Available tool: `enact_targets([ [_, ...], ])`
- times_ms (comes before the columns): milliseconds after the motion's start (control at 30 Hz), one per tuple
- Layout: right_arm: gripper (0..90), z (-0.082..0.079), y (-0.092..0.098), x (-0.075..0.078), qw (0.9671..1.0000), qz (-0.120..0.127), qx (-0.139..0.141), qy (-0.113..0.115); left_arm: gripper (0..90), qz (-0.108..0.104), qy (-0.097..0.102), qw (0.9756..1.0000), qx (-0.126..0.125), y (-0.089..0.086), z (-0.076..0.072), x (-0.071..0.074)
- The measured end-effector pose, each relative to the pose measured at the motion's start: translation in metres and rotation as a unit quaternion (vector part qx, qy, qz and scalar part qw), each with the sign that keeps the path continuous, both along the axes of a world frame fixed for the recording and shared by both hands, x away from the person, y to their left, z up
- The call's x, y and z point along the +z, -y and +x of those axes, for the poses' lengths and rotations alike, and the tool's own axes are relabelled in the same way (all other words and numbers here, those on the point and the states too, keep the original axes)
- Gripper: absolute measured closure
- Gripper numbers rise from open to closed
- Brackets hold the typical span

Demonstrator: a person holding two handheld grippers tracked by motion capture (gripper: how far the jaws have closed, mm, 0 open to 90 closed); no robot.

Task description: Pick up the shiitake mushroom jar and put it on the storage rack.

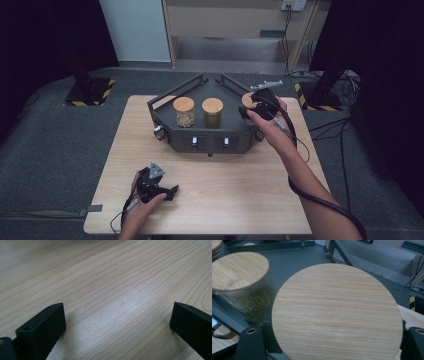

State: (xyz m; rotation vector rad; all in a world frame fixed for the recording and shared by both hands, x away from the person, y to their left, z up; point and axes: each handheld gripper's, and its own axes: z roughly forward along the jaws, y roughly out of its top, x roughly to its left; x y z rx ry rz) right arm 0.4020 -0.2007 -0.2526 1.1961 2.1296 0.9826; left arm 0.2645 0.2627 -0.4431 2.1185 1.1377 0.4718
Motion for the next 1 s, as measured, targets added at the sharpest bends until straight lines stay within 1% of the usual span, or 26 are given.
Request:
enact_targets([
  [133,25.7,0.006,-0.003,0.0,1.0,0.001,-0.004,0.0,0.0,0.0,0.0,1.0,0.0,0.0,0.0,0.0],
  [233,25.7,0.009,-0.003,-0.001,0.9999,0.008,-0.007,-0.006,0.0,0.0,0.0,1.0,0.0,0.0,0.0,0.0],
  [333,25.7,0.011,-0.007,-0.002,1.0,0.003,-0.005,-0.002,0.0,0.0,0.0,1.0,0.0,0.0,0.0,0.0],
  [533,25.7,0.017,-0.011,-0.004,1.0,0.005,-0.007,-0.004,0.0,0.0,0.0,1.0,0.0,0.0,0.0,0.0],
  [600,25.7,0.019,-0.013,-0.006,1.0,0.002,-0.005,-0.006,0.0,0.0,0.0,1.0,0.0,0.0,0.0,0.0],
  [667,25.7,0.022,-0.011,-0.009,0.9998,0.015,-0.003,-0.014,0.0,0.0,0.0,1.0,0.0,0.0,0.0,0.0],
  [700,25.7,0.022,-0.012,-0.01,0.9998,0.015,-0.005,-0.013,0.0,0.0,0.0,1.0,0.0,0.0,0.0,0.0],
  [800,25.7,0.023,-0.016,-0.014,0.9999,0.003,-0.009,-0.014,0.0,0.0,0.0,1.0,0.0,0.0,0.0,0.0],
  [1000,25.7,0.025,-0.017,-0.016,0.9998,0.001,-0.01,-0.015,0.0,0.0,0.0,1.0,0.0,0.0,0.0,0.0],
])
